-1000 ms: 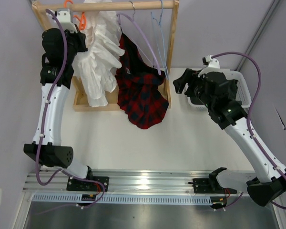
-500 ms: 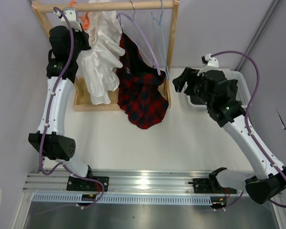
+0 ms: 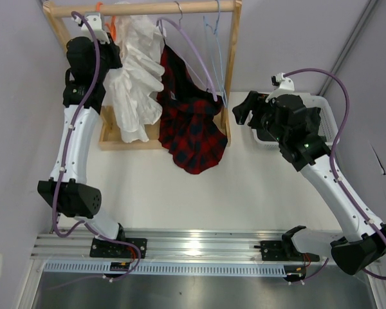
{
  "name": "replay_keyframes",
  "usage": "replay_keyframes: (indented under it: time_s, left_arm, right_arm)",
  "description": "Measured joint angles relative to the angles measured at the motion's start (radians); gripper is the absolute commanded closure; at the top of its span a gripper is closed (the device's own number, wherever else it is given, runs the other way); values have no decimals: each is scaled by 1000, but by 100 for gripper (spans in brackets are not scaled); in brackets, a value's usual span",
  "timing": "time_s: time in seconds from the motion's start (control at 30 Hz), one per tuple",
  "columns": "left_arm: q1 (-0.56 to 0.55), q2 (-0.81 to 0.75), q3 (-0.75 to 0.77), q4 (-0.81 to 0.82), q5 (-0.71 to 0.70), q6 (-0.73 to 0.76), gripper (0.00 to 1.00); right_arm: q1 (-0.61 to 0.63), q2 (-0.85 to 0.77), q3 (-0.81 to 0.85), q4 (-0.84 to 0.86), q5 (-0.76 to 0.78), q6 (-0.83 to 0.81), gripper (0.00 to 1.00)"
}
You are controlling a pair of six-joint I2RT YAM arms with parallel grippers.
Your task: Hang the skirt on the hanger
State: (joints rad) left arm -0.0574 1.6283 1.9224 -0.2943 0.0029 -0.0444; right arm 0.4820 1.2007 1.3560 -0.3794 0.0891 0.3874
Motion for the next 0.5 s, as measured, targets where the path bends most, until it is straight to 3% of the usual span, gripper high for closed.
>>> replay_keyframes:
  time_s: [0.17, 0.3, 0.5]
  left_arm:
    - [0, -16, -2, 8, 0, 0, 69]
    - [0, -21, -2, 22, 1, -2, 53]
    - [0, -36, -2, 16, 2, -8, 40]
  right_arm:
    - [0, 0, 0, -2, 0, 0, 22]
    - [0, 0, 0, -5, 0, 0, 22]
    - [0, 0, -1, -7, 0, 0, 21]
